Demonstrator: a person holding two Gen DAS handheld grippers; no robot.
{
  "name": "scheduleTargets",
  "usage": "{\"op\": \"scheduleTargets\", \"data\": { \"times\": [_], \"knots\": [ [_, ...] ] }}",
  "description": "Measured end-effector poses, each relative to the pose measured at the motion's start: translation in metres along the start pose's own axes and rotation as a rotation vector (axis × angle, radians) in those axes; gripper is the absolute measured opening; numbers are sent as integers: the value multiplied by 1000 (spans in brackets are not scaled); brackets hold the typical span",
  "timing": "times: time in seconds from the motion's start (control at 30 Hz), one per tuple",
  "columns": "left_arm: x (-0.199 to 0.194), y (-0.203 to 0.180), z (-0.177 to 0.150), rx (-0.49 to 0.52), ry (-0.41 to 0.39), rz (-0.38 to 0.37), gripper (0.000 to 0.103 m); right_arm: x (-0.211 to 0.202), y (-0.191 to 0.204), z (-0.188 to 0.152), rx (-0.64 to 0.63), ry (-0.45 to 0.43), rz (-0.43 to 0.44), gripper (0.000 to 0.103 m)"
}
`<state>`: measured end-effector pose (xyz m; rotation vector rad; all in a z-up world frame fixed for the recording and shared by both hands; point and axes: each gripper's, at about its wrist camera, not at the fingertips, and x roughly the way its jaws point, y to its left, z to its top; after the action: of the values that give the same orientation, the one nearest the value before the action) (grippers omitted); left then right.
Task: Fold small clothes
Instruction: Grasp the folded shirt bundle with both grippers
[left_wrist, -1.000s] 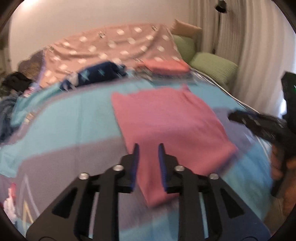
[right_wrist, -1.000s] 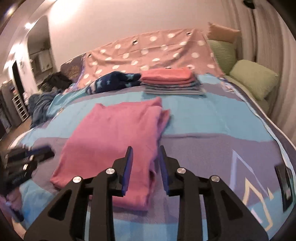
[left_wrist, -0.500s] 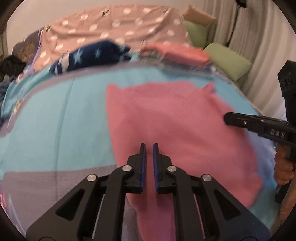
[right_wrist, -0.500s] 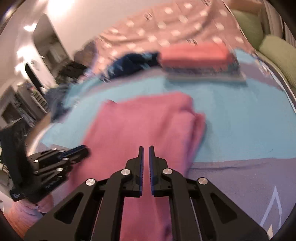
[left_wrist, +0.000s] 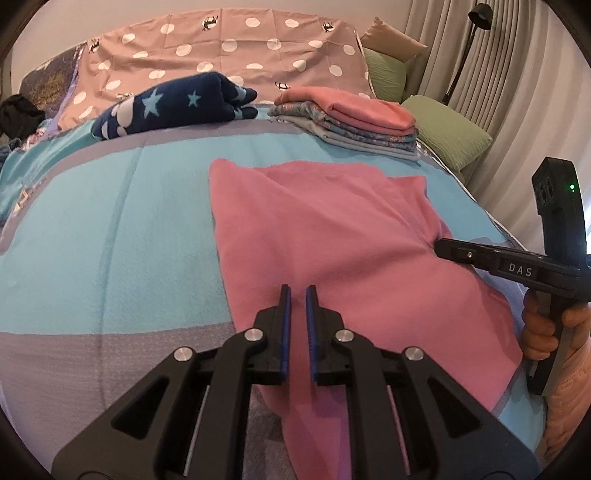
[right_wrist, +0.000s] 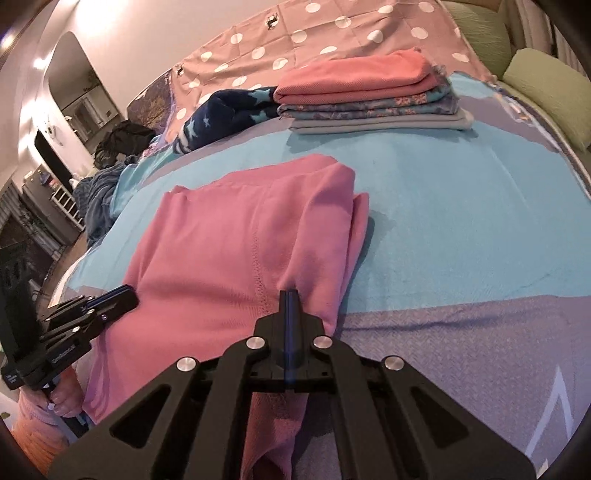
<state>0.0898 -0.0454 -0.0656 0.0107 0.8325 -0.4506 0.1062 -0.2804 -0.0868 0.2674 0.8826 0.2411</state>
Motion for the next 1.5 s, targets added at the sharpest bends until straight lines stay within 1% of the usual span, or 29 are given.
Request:
{"op": "scheduleTargets", "data": {
  "times": [0.07,0.1,0.13,0.17,0.2,0.23,0.27,0.3,0.37,0.47,0.53,0.63,0.73,0.8,0.87,0.93,1.03,1.07,1.17,1.4,1.5],
  "knots": [
    [-9,1,5,8,-22,13,10,-9,0,1,2,-39,-112,0],
    [-14,4,11,15,-46,36,15,-15,-4,4,16,-68,-168,0],
    [-15,9,16,14,-61,60,19,-19,-7,8,33,-84,-187,2],
    [-14,16,22,-2,-61,77,25,-20,-11,13,48,-90,-173,5],
    [-12,22,26,-19,-53,76,32,-21,-14,15,55,-86,-158,7],
    [-7,29,30,-38,-36,62,35,-20,-16,17,62,-74,-125,28],
    [0,35,33,-61,-9,42,41,-17,-18,18,69,-46,-73,50],
    [5,39,34,-70,6,36,44,-15,-19,18,69,-28,-40,52],
    [14,40,32,-73,29,24,48,-8,-19,16,61,5,-8,52],
    [31,39,23,-76,68,-38,49,4,-19,11,59,50,26,53],
    [36,42,22,-99,69,-62,50,5,-18,9,54,46,42,54],
    [38,47,23,-127,78,-105,50,2,-22,8,70,43,89,55],
    [36,47,21,-120,77,-115,50,-5,-24,2,78,62,141,55],
    [35,47,19,-108,78,-125,51,-11,-21,-5,60,93,194,55],
    [35,48,18,-106,83,-140,52,-12,-21,-9,40,117,224,55],
    [38,50,19,-116,93,-162,53,-9,-24,-8,35,130,244,55],
    [41,51,19,-119,99,-186,54,2,-31,1,68,140,319,55],
    [41,51,20,-119,100,-190,54,8,-31,5,62,140,345,53],
    [43,52,20,-112,105,-202,54,21,-26,14,19,143,358,49],
    [51,52,26,-101,111,-216,55,36,-21,29,-11,156,372,49],
    [56,49,31,-84,116,-204,57,40,-19,33,-19,147,372,49]
  ]
}}
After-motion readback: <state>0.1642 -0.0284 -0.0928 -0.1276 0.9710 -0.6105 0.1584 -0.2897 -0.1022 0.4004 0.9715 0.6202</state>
